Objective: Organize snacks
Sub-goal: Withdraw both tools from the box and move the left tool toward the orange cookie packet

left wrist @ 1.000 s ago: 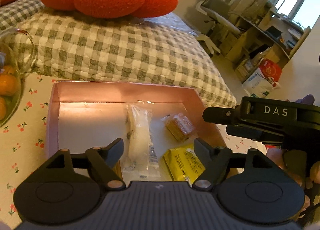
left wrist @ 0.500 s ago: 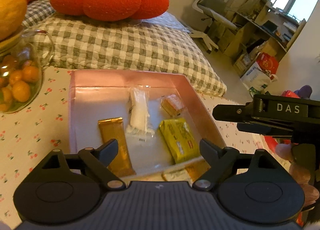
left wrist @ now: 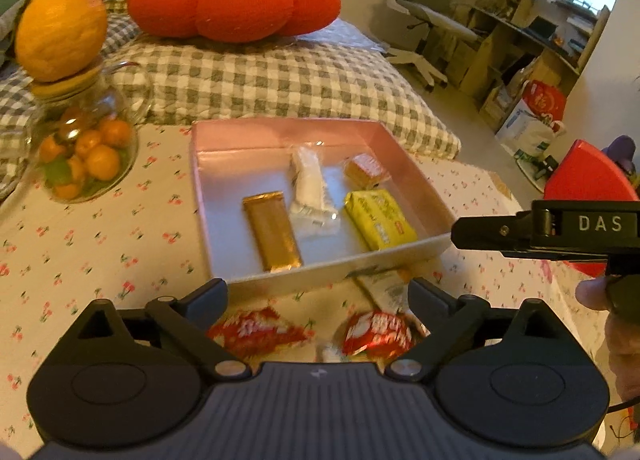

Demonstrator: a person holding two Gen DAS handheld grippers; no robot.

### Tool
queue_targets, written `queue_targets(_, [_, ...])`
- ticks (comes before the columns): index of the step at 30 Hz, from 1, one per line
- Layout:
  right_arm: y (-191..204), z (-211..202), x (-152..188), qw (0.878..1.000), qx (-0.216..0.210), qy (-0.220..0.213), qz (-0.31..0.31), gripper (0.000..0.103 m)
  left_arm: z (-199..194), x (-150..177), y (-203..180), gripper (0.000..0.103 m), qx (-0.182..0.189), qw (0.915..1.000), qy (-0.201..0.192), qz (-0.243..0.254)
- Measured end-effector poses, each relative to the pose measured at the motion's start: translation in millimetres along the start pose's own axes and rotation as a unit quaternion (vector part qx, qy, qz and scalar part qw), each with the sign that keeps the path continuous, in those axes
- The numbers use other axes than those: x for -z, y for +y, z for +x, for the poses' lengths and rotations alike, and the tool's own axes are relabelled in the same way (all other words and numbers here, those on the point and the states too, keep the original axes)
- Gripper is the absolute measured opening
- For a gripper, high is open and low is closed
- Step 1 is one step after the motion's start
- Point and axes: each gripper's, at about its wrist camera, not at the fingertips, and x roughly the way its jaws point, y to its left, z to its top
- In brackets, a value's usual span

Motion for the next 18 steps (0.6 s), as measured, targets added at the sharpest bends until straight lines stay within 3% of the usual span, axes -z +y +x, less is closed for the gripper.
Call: queue_targets(18, [-2.4,2.1,66.9,0.999,-0.009,0.035,-0.031,0.079,-24.1,46.2,20.8,0.101,-0.045,0.9988,-0.004,0.02])
